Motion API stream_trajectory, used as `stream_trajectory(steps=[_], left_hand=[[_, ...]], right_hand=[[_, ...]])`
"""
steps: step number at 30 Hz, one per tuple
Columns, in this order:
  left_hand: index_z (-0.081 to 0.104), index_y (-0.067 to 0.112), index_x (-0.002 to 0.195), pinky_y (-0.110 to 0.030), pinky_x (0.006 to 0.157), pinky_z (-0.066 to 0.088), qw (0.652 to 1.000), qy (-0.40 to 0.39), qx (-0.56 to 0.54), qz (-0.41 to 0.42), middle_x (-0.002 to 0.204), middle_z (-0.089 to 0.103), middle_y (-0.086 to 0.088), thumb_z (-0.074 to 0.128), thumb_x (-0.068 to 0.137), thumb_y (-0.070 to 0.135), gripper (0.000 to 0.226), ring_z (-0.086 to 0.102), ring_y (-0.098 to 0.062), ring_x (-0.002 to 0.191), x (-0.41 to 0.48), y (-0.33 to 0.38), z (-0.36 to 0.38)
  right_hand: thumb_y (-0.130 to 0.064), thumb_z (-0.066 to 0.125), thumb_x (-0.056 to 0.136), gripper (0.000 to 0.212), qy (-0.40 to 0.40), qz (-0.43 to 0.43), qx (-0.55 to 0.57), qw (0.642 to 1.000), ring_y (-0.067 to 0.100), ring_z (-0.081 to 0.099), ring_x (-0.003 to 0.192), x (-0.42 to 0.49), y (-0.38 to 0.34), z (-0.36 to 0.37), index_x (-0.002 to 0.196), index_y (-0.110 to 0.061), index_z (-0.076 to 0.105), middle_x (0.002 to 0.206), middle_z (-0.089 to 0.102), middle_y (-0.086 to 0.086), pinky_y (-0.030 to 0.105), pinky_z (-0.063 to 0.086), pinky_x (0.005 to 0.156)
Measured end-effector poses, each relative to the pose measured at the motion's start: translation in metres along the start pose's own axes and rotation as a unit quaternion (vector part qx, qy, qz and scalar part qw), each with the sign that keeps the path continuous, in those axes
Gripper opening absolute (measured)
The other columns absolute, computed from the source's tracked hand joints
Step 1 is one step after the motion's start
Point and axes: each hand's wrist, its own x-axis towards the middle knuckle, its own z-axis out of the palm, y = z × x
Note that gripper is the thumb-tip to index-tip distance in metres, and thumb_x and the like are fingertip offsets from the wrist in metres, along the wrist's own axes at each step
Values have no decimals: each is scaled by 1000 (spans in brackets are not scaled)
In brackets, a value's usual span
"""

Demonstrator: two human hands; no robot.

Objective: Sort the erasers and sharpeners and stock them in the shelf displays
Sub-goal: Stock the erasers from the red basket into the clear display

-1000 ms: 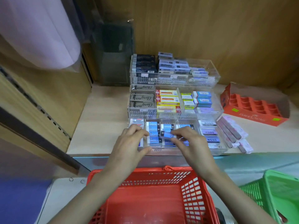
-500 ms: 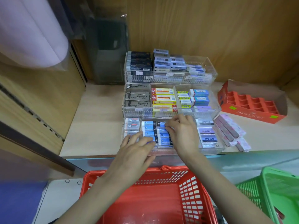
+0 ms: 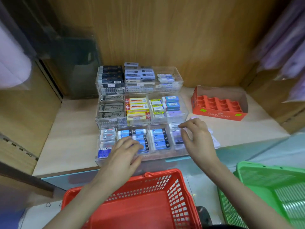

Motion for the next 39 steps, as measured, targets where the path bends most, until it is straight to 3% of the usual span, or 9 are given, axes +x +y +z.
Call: stream_trajectory(steps=[4,8,16,20,23,26,32,35,39], left_hand=[[69,12,102,-24,90,33,999,2,-47,7,99,66,-1,41,83,37,42,49,-15,101,23,20,7],[67,14,106,-25,94,34,995,-31,-90,-18,107,63,2,32,83,47,53,55,-20,105,40,33,12],[67,11,101,-25,89,39,986,4,-160,-54,101,59,3,57,90,8,15,54,-12,98,87,56,12],[66,11,99,-8,81,38,979,-6,-192,-63,101,63,-1,60,90,10,12,59,-11,93,101,68,16],[63,14,89,-20,74,47,917,6,-363,-166,86,66,-1,61,90,17,4,65,-17,79,115,86,10],[61,13,92,-34,72,52,824,1,-504,-260,85,70,-2,63,87,35,22,68,-13,73,133,103,1],[64,10,89,-27,73,54,721,45,-626,-294,88,71,-9,66,87,22,12,67,-15,75,164,102,-19],[67,4,93,-20,60,53,723,41,-627,-288,83,71,-9,62,89,15,13,67,-11,65,176,82,-30],[65,3,88,-29,73,55,755,55,-591,-279,81,69,-10,60,91,15,14,64,-18,70,208,63,-44]], right_hand=[[-22,64,85,41,29,129,-100,986,37,44,107,0,37,-20,122,-6,54,115,53,18,39,35,88],[-37,60,88,48,-66,224,-124,964,37,44,110,11,56,-14,120,-2,50,117,51,18,40,38,85],[-22,57,88,26,-48,228,-124,965,36,55,92,17,70,-1,99,1,60,101,57,17,33,38,68],[-18,63,84,20,31,219,-73,973,35,55,82,18,67,-18,90,1,61,90,56,16,29,27,61],[-15,67,81,16,68,165,-47,983,32,53,80,25,55,-36,87,-1,62,88,54,13,28,23,60],[-13,68,80,11,78,85,-15,993,29,51,74,36,34,-40,88,-6,66,83,51,9,27,22,58],[-11,63,79,13,49,26,63,996,10,40,73,70,0,-13,92,-12,65,84,58,5,17,29,60],[-19,67,79,23,-26,48,189,980,11,54,86,86,-8,-6,102,-18,64,97,62,0,14,34,65],[-24,64,88,19,-31,70,308,948,7,62,90,115,-22,-12,106,-19,64,99,66,-7,11,43,71]])
